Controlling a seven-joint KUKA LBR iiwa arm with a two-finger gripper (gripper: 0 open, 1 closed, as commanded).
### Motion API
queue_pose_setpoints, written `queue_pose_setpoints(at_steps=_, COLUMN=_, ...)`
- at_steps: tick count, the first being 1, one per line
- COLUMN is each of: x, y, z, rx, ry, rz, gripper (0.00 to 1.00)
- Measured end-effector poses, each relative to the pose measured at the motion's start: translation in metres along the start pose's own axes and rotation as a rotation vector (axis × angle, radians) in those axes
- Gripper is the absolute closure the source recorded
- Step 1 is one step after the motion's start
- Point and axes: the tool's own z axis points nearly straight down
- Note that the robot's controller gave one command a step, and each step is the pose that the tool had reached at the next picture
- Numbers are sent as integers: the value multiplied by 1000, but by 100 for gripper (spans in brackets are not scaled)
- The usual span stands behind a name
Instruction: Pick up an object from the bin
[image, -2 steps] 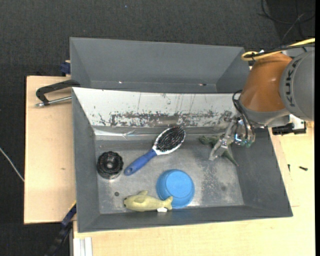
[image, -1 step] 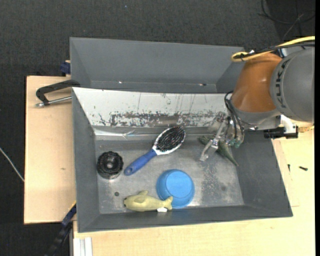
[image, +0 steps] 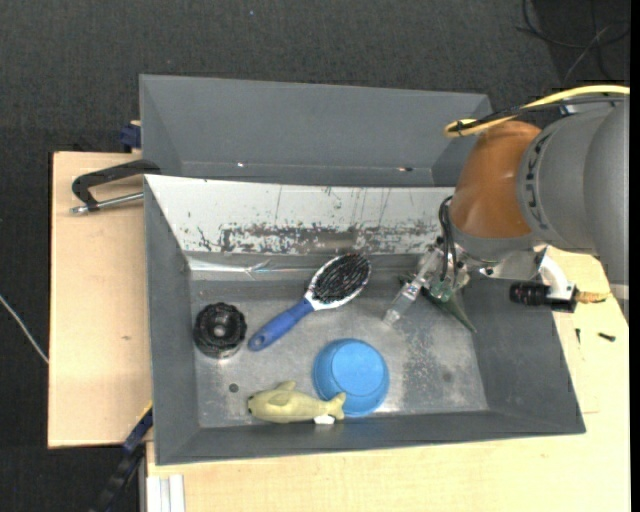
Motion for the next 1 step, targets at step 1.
queue_pose_setpoints(at_steps=1, x=-1, y=1, z=-1, rx=-2, ry=-2, rz=-2, gripper=0)
